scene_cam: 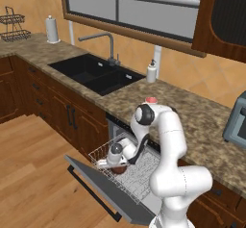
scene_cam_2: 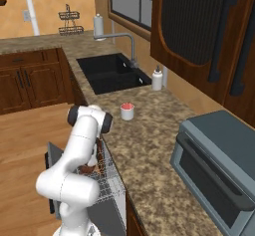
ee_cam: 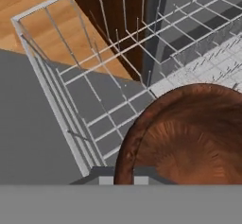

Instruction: Pick up the cup and bowl from the counter, place them in the dishwasher, and close the dishwasher door.

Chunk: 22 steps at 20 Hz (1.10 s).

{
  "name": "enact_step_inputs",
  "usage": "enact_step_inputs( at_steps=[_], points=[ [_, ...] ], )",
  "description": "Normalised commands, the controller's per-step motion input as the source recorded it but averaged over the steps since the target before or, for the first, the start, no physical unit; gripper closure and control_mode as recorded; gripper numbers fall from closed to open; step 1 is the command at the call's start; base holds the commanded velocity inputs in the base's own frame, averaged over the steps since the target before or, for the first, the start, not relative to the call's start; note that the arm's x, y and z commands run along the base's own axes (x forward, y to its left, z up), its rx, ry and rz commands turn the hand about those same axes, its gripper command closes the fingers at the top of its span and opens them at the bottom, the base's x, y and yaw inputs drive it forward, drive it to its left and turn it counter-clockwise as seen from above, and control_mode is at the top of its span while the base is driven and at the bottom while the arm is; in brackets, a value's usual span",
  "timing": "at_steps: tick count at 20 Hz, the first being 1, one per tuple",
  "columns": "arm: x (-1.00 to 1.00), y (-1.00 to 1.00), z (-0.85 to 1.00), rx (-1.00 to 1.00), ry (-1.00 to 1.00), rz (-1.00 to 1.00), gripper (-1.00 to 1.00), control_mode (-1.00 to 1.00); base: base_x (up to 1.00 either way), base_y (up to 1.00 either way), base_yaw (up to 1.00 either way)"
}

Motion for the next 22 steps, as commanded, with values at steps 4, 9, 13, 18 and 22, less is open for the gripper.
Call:
enact_step_inputs(
  at_steps=[4,9,13,18,22],
  points=[
    [0.66,0.0,-0.37,-0.01,0.01,0.0,1.0,-1.0,0.0,0.0,0.0],
    [0.32,0.0,-0.55,0.0,0.07,0.0,1.0,-1.0,0.0,0.0,0.0],
    [-0.12,0.24,-0.44,0.0,0.09,0.02,-1.0,-1.0,0.0,0.0,0.0],
    [-0.09,0.21,0.2,0.0,-0.05,0.0,-1.0,-1.0,0.0,0.0,0.0],
    [0.02,0.01,0.4,0.0,-0.09,0.0,-1.0,-1.0,0.0,0.0,0.0]
  ],
)
